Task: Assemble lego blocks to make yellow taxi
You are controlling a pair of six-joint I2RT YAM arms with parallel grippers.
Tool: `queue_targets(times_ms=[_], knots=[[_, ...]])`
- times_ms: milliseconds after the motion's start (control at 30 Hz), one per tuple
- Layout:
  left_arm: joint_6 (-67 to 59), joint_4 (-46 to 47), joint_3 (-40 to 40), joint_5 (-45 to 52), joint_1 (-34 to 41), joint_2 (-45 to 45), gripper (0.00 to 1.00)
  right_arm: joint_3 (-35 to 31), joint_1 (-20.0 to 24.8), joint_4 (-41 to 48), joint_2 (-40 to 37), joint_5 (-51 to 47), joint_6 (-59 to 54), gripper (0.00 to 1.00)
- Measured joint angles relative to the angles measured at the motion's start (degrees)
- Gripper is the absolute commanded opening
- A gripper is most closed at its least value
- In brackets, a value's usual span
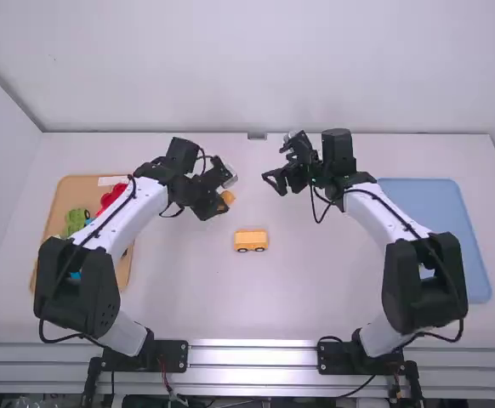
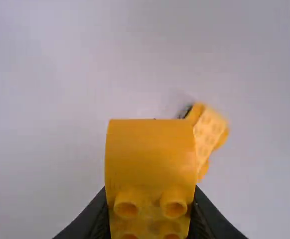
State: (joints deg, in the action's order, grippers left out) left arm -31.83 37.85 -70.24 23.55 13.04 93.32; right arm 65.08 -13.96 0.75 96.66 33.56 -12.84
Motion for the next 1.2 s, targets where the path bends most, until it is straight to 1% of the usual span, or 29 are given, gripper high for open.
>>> queue_targets(times_ms=[100,133,167,233,267,333,467,600,667,800,900,933,967,1033,1100,1133,1200], knots=[[-9.0,4.9,0.5,-3.6,0.3,0.0,0.11,0.0,-1.2,2.8,-3.1,-6.2,-0.8,0.99],[-12.8,5.2,1.4,-4.8,0.3,0.0,0.04,0.0,-1.5,3.4,-4.0,-8.1,-1.0,0.99],[-16.4,4.4,2.6,-5.8,0.3,0.0,0.02,0.0,-1.9,4.1,-5.0,-10.2,-1.1,0.99],[-19.5,2.3,4.5,-7.0,0.3,0.0,0.02,0.1,-2.2,5.2,-5.8,-12.3,-1.4,0.99],[-21.6,0.4,6.1,-8.1,0.3,0.0,0.05,0.1,-2.3,5.7,-6.1,-13.3,-1.5,0.99],[-24.1,-1.6,8.3,-9.9,0.4,0.2,0.08,0.1,-2.2,5.9,-6.1,-14.8,-1.7,0.99],[-28.8,-2.4,9.6,-12.7,2.0,3.7,0.14,0.1,-1.9,6.1,-6.1,-16.1,-1.9,0.99],[-31.1,-3.7,9.7,-15.5,4.4,8.6,0.15,0.1,-1.9,6.2,-6.1,-16.6,-2.1,0.99],[-32.3,-3.7,9.7,-16.3,5.0,10.6,0.14,0.1,-1.9,6.3,-6.1,-16.7,-2.1,0.99],[-34.4,-2.8,9.7,-17.2,5.2,13.1,0.15,0.1,-1.9,7.0,-6.1,-16.8,-2.3,0.99],[-35.6,-3.9,9.7,-17.7,5.2,13.5,0.23,0.1,-1.9,7.3,-6.1,-16.8,-2.1,0.99],[-35.7,-4.7,9.7,-17.7,5.2,13.5,0.28,0.1,-1.9,7.2,-6.1,-16.8,-2.1,0.99],[-35.8,-5.4,9.7,-17.7,5.2,13.5,0.31,0.1,-1.9,7.2,-6.1,-16.9,-2.1,0.99],[-36.1,-6.4,9.8,-17.7,5.2,13.5,0.41,0.1,-1.9,7.2,-6.1,-16.8,-2.1,0.99],[-36.3,-7.4,10.6,-17.7,5.2,13.5,0.74,0.1,-1.9,7.2,-6.1,-16.8,-2.2,0.99],[-36.7,-7.9,11.2,-17.7,5.2,13.5,0.99,0.1,-1.9,7.2,-6.1,-16.8,-2.3,0.99],[-36.5,-8.4,11.6,-17.8,5.2,13.5,0.99,0.1,-1.9,7.2,-6.1,-16.8,-2.1,0.99]])
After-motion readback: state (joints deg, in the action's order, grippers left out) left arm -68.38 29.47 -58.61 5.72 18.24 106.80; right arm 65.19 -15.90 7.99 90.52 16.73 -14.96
